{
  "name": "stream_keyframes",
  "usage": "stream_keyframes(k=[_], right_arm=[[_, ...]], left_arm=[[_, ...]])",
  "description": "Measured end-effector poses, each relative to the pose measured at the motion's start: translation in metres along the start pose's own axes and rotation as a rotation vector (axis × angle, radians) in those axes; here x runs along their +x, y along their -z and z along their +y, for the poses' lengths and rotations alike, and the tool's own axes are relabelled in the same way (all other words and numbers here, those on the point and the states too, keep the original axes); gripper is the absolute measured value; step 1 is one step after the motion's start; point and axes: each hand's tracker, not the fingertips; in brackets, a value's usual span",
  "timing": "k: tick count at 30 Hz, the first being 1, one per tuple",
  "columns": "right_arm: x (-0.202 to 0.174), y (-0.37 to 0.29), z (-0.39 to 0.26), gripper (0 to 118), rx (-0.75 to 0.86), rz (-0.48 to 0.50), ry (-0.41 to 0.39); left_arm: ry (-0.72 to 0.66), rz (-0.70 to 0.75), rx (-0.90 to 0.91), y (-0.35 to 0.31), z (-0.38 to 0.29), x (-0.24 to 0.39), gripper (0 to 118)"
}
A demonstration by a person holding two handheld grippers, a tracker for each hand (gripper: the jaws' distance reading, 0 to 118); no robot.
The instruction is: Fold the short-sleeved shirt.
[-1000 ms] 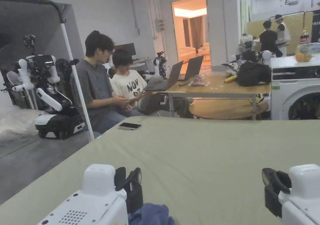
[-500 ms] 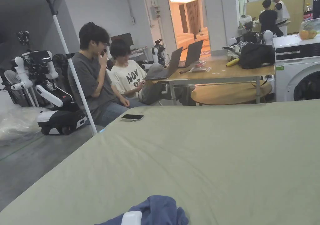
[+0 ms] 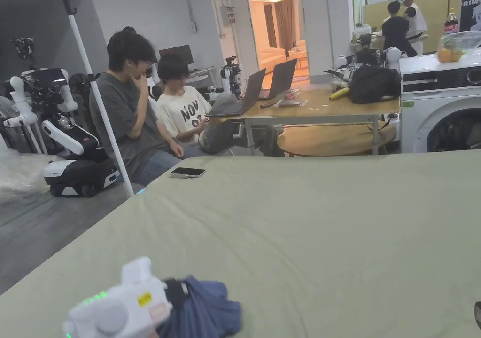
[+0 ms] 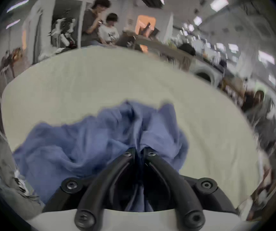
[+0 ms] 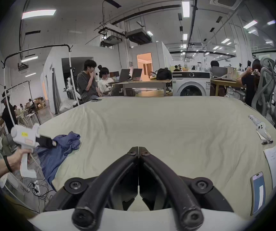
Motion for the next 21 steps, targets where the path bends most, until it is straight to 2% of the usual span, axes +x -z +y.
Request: stream_keyframes(k=[3, 7, 11, 14, 18, 21], right_arm=[[0.009, -0.005, 0.004, 0, 0.016, 0.001, 0.022], [0.022, -0.013, 0.007, 0, 0.039, -0.03, 0.042], [0.036, -0.019, 0.011, 0, 0.05, -0.068, 0.066], [0.046, -0.027, 0.012, 0, 0.061, -0.085, 0.079], [0.061, -0.043, 0.011, 0, 0.067, -0.109, 0.087], [0.074, -0.063, 0.013, 0, 0.081, -0.142, 0.073]], left_arm=[[0.114, 0.015, 0.167, -0.031, 0.082, 0.021, 2], [0.339, 0.004, 0.275, -0.05, 0.176, 0.074, 2], [0.477, -0.039, 0.313, -0.035, 0.209, 0.146, 2], [0.578, -0.142, 0.247, 0.011, 0.184, 0.196, 2], [0.562, -0.365, 0.061, 0.096, 0.097, 0.25, 2], [0.532, -0.588, -0.163, 0.15, 0.01, 0.295, 2]])
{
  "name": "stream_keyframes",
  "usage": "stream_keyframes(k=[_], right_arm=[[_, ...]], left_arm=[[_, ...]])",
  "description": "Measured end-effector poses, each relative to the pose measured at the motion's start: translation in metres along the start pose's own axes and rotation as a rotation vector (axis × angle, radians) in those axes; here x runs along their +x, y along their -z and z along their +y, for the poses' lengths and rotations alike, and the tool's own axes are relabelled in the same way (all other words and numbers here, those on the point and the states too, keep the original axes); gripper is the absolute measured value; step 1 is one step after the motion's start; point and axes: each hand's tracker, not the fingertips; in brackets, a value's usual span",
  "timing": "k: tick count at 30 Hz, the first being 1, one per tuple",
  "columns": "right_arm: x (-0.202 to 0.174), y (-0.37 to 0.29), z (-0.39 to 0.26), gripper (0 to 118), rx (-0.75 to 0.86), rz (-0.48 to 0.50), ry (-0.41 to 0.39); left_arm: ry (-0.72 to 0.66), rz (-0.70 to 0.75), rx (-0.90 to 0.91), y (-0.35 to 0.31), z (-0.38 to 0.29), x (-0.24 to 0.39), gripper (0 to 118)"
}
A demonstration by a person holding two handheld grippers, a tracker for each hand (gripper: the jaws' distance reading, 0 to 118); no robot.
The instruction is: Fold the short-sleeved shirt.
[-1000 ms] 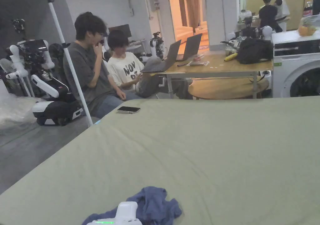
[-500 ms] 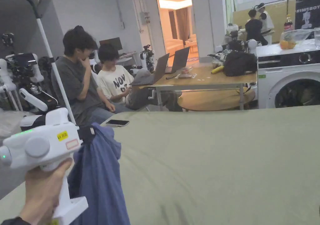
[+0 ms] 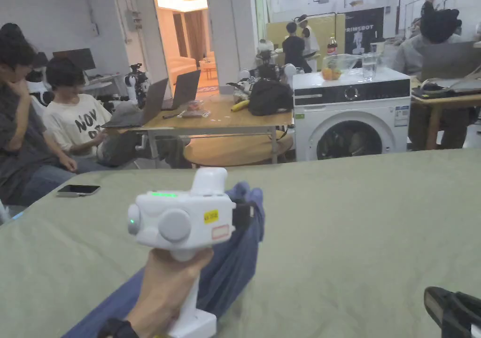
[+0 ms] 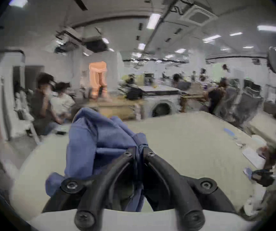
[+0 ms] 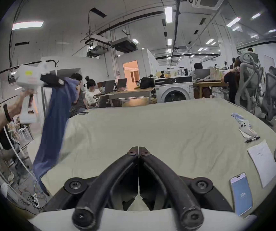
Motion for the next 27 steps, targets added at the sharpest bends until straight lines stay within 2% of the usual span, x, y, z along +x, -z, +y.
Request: stream_keyframes(k=[4, 6, 8, 10, 12, 13, 15, 16, 22, 25, 27], right_arm=[[0.028, -0.022, 0.008, 0, 0.022, -0.034, 0.031], [0.042, -0.032, 0.01, 0, 0.034, -0.095, 0.001], [0.056, -0.042, 0.012, 0, 0.029, -0.149, -0.011], [0.071, -0.051, 0.013, 0, 0.033, -0.183, 0.024], [0.082, -0.06, 0.012, 0, 0.042, -0.198, 0.063], [0.085, -0.063, 0.011, 0, 0.039, -0.204, 0.072], [0.086, -0.065, 0.007, 0, 0.039, -0.207, 0.079], [0.084, -0.064, 0.006, 0, 0.034, -0.206, 0.08], [0.058, -0.045, 0.003, 0, 0.026, -0.148, 0.061], [0.039, -0.036, 0.005, 0, 0.037, -0.093, 0.051], [0.025, -0.03, 0.005, 0, 0.041, -0.07, 0.033]], left_arm=[[-0.022, -0.269, -0.149, 0.099, -0.064, 0.087, 2], [0.006, -0.371, -0.189, 0.129, -0.088, 0.135, 2], [0.058, -0.424, -0.249, 0.147, -0.102, 0.172, 2], [0.131, -0.466, -0.275, 0.156, -0.107, 0.198, 2], [0.121, -0.472, -0.24, 0.152, -0.105, 0.203, 4], [0.107, -0.483, -0.226, 0.144, -0.101, 0.199, 24], [0.048, -0.462, -0.116, 0.116, -0.091, 0.187, 86], [0.044, -0.429, -0.086, 0.099, -0.083, 0.178, 99], [0.148, 0.044, 0.253, -0.036, -0.06, 0.135, 99], [0.148, 0.204, 0.352, -0.097, -0.066, 0.12, 98], [0.14, 0.279, 0.378, -0.128, -0.073, 0.116, 91]])
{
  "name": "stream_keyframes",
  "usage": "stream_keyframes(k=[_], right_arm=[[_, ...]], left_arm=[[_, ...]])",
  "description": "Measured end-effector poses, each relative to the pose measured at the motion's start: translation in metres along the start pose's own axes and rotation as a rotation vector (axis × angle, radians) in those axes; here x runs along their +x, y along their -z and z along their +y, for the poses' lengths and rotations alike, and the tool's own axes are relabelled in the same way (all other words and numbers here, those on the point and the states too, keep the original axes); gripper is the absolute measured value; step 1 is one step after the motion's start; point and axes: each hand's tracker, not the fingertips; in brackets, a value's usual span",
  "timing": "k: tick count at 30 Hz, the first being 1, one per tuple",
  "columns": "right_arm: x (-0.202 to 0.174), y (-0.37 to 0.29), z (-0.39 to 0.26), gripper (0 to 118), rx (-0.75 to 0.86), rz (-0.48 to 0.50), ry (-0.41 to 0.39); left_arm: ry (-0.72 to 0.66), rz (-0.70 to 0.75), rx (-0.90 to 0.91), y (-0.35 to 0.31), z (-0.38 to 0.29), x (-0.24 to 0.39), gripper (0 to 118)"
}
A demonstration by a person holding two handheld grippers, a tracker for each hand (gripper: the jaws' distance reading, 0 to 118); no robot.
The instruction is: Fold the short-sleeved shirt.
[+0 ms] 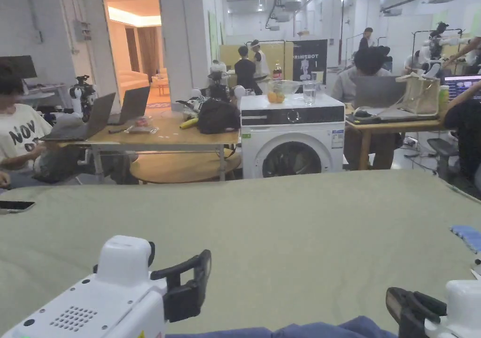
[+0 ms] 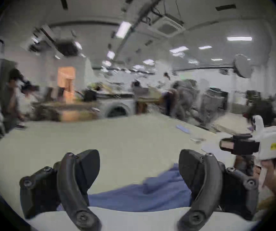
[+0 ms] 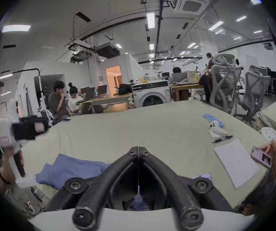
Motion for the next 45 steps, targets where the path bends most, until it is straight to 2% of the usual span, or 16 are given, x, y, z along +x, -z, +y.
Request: stream_keyframes(k=[1, 4, 7, 9, 10, 14, 20, 23, 24, 25, 26, 33, 36, 40, 43, 45], right_arm=[[-0.007, 0.002, 0.0, 0, 0.003, 0.014, -0.013], [-0.024, 0.007, -0.001, 0, 0.004, 0.043, -0.043], [-0.034, 0.009, -0.004, 0, 0.008, 0.064, -0.069], [-0.039, 0.011, -0.006, 0, 0.004, 0.069, -0.08], [-0.039, 0.012, -0.007, 0, 0.0, 0.073, -0.082], [-0.039, 0.013, -0.009, 0, -0.009, 0.078, -0.077], [-0.033, 0.016, -0.014, 0, -0.039, 0.078, -0.076], [-0.027, 0.015, -0.019, 0, -0.062, 0.077, -0.068], [-0.023, 0.015, -0.022, 0, -0.069, 0.078, -0.059], [-0.019, 0.015, -0.024, 0, -0.079, 0.074, -0.051], [-0.016, 0.015, -0.026, 0, -0.092, 0.071, -0.049], [0.023, 0.013, -0.043, 0, -0.162, -0.021, -0.03], [0.039, 0.011, -0.047, 0, -0.185, -0.069, 0.009], [0.052, 0.007, -0.052, 0, -0.221, -0.118, 0.009], [0.059, 0.002, -0.058, 0, -0.24, -0.135, 0.027], [0.062, -0.001, -0.063, 0, -0.259, -0.143, 0.066]], left_arm=[[0.007, 0.022, 0.017, -0.014, 0.0, -0.005, 78], [0.041, 0.088, 0.03, -0.038, -0.002, -0.01, 63], [0.05, 0.11, 0.009, -0.052, -0.008, -0.014, 19], [0.056, 0.119, -0.01, -0.055, -0.014, -0.017, 10], [0.059, 0.122, -0.022, -0.056, -0.016, -0.017, 0], [0.043, 0.137, -0.053, -0.055, -0.019, -0.026, 0], [-0.099, 0.145, -0.187, -0.037, -0.023, -0.076, 0], [-0.235, 0.076, -0.495, 0.003, -0.033, -0.128, 0], [-0.281, 0.055, -0.569, 0.019, -0.044, -0.145, 12], [-0.314, 0.059, -0.601, 0.036, -0.056, -0.158, 49], [-0.328, 0.077, -0.62, 0.048, -0.064, -0.167, 73], [-0.271, 0.216, -0.784, 0.125, -0.125, -0.206, 70], [-0.339, 0.177, -0.821, 0.138, -0.143, -0.21, 69], [-0.232, 0.193, -0.868, 0.152, -0.148, -0.204, 43], [-0.203, 0.197, -0.873, 0.151, -0.147, -0.202, 42], [-0.184, 0.198, -0.872, 0.151, -0.146, -0.199, 34]])
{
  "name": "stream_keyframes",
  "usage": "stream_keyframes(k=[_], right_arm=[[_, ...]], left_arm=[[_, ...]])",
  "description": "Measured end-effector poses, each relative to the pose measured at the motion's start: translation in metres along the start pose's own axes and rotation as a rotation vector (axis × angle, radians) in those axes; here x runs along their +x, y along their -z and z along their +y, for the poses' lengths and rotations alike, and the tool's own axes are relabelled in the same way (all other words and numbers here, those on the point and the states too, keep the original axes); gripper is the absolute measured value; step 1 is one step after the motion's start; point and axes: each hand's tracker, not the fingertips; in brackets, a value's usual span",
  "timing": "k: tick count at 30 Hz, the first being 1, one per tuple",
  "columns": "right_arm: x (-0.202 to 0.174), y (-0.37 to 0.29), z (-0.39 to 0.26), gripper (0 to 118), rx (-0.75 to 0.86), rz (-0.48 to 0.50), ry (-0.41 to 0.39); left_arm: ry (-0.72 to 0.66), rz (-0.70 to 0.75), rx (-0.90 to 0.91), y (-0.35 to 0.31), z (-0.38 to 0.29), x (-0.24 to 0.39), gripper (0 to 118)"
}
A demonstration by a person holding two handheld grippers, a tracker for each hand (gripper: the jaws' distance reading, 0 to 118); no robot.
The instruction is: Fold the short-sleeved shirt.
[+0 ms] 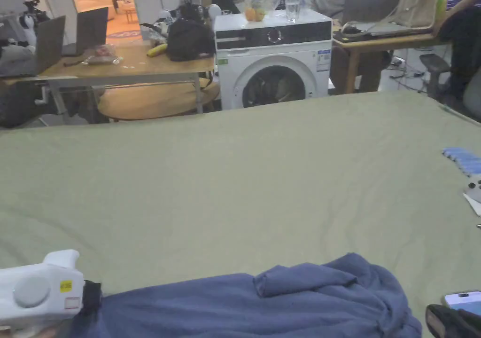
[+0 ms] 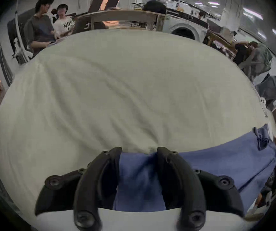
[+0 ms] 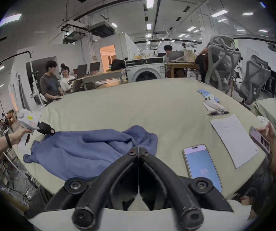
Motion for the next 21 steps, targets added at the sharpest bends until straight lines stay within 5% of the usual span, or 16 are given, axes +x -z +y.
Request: stream_keyframes(k=[4, 5, 7, 8, 12, 13, 15, 21], right_arm=[[0.007, 0.003, -0.013, 0, -0.059, 0.0, 0.176], [0.01, 0.006, -0.016, 10, -0.075, 0.018, 0.219], [0.011, 0.016, -0.024, 69, -0.104, 0.022, 0.3], [0.011, 0.022, -0.025, 76, -0.117, 0.02, 0.325], [0.01, 0.059, -0.034, 71, -0.168, 0.051, 0.41], [0.01, 0.066, -0.037, 57, -0.179, 0.076, 0.446], [0.008, 0.071, -0.041, 1, -0.196, 0.09, 0.497], [-0.004, 0.027, -0.006, 1, -0.042, 0.075, 0.354]], left_arm=[[0.01, 0.009, -0.003, -0.002, 0.001, 0.017, 6], [0.021, 0.019, -0.001, -0.002, 0.001, 0.019, 2], [0.04, 0.027, -0.001, -0.003, 0.0, 0.024, 0], [0.033, 0.025, 0.002, -0.002, -0.001, 0.023, 0], [0.007, 0.019, 0.032, -0.004, -0.007, 0.021, 0], [-0.001, 0.015, 0.039, -0.005, -0.008, 0.021, 0], [-0.034, -0.011, 0.06, -0.014, -0.01, 0.016, 0], [-0.079, -0.11, 0.431, -0.135, -0.023, 0.015, 0]])
